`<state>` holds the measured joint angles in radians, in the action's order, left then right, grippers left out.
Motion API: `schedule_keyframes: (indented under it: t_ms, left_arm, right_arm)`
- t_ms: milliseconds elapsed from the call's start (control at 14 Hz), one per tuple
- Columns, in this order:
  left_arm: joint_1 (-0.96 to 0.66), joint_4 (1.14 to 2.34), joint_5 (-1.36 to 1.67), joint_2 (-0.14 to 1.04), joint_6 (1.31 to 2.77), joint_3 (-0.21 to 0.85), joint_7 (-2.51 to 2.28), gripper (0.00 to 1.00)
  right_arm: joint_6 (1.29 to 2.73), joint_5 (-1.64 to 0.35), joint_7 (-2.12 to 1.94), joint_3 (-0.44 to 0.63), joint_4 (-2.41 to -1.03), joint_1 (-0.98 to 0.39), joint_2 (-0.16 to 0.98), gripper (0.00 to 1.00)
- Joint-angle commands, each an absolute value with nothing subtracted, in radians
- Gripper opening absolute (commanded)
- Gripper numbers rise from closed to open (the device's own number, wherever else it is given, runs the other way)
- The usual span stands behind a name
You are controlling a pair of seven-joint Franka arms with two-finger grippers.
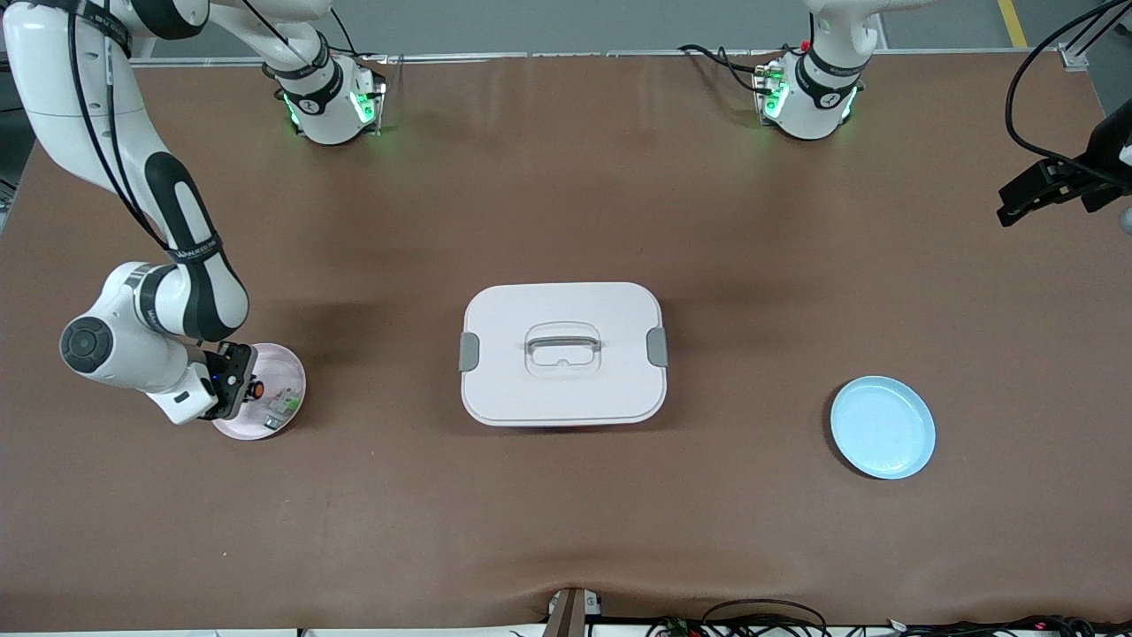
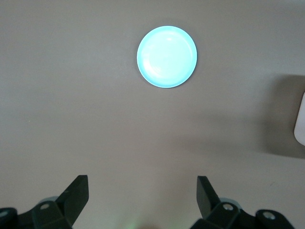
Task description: Transfer orange switch to right arm and place
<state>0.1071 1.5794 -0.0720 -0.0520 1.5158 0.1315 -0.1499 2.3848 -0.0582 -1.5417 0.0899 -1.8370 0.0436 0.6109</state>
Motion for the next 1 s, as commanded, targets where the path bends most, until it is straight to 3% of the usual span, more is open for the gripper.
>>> schedule_keyframes:
  t_ms: [0, 356, 712, 926]
  left_arm:
    - [0.109, 1.592, -0.066, -0.066, 1.522, 0.133, -0.130, 1.00]
    - [0.100, 1.591, -0.066, -0.064, 1.522, 0.137, -0.130, 1.00]
    - [0.103, 1.592, -0.066, -0.066, 1.516, 0.158, -0.132, 1.00]
    - [0.103, 1.592, -0.066, -0.066, 1.516, 0.166, -0.133, 1.00]
  right_arm:
    - [2.384, -0.077, -1.554, 0.083, -1.824, 0.049, 0.615, 0.33]
    - [2.379, -0.075, -1.555, 0.084, -1.816, 0.048, 0.614, 1.00]
    - [2.356, -0.074, -1.555, 0.084, -1.796, 0.044, 0.603, 1.00]
    - [2.239, -0.078, -1.540, 0.086, -1.729, 0.046, 0.598, 1.00]
